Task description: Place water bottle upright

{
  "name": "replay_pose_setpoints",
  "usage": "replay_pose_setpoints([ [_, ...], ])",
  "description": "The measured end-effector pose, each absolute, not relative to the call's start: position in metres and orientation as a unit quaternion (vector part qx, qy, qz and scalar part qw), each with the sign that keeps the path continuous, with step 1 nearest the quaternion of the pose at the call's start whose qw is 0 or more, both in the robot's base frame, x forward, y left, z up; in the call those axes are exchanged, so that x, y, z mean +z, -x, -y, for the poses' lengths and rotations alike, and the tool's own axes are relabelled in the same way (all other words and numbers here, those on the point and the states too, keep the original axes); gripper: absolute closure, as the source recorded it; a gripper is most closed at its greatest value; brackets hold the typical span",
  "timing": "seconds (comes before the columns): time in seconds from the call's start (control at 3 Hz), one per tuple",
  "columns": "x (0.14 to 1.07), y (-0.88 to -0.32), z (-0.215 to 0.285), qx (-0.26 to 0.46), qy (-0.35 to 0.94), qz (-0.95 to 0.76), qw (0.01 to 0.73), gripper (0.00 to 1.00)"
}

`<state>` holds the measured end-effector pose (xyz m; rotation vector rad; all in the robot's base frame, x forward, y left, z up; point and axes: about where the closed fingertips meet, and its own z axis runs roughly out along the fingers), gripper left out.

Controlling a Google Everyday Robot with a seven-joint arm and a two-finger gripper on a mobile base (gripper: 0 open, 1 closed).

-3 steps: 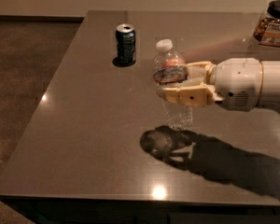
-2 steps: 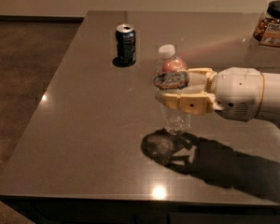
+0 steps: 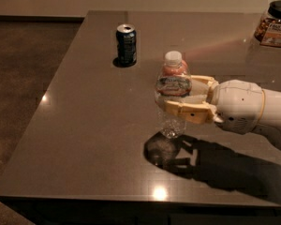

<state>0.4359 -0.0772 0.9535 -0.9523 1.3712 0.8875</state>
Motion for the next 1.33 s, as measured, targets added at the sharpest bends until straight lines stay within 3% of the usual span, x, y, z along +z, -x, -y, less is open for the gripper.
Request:
replay_pose_setpoints([
  [1.33,0.934,-0.433,0.070,0.399,0.411,-0.551,0.607,1.00],
])
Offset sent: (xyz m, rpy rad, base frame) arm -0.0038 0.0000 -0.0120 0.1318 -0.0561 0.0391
